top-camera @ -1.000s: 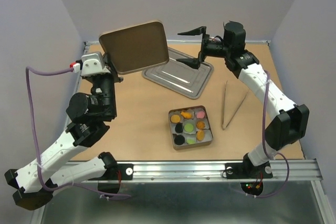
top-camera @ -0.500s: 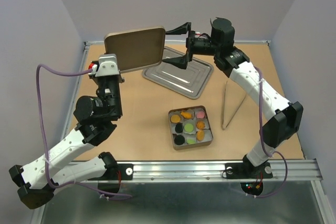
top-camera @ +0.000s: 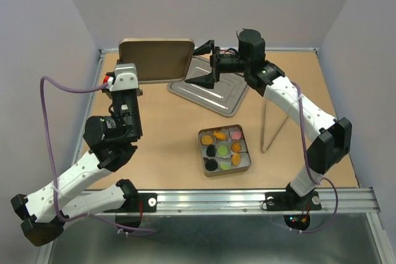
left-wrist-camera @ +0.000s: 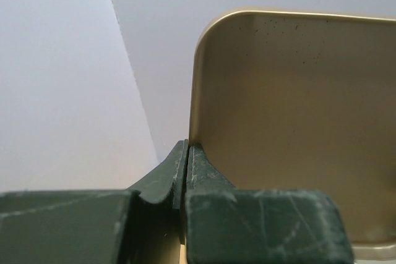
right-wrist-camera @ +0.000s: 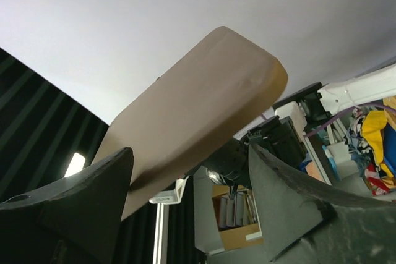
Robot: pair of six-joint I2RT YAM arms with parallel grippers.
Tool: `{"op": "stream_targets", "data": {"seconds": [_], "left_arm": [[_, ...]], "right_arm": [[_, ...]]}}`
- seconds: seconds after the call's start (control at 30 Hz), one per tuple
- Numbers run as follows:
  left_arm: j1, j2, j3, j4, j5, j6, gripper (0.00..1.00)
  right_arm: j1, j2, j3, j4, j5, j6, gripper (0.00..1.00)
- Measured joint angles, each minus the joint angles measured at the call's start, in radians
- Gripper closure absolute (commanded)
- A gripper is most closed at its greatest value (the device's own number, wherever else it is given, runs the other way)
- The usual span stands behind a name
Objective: Pack the cookies
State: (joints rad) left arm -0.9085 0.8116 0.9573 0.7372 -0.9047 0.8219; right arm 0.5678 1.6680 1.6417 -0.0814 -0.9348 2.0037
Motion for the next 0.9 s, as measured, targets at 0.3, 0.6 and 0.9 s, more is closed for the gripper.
{"op": "stream_targets", "data": {"seconds": [0.3, 0.6, 0.9], "left_arm": [[0.0, 0.038, 0.0, 0.034, 0.001, -0.008, 1.0], [0.0, 0.05, 0.0, 0.052, -0.024, -0.015, 0.86], [-0.003, 0.021, 0.006, -0.103, -0.042, -0.11, 0.41]], "right_arm": [[0.045, 0.066, 0.076, 0.003, 0.003, 0.005, 0.39], [0.041, 0.069, 0.08, 0.033, 0.009, 0.032, 0.96], [0.028, 0.049, 0.008, 0.14, 0.044, 0.048, 1.0]]}}
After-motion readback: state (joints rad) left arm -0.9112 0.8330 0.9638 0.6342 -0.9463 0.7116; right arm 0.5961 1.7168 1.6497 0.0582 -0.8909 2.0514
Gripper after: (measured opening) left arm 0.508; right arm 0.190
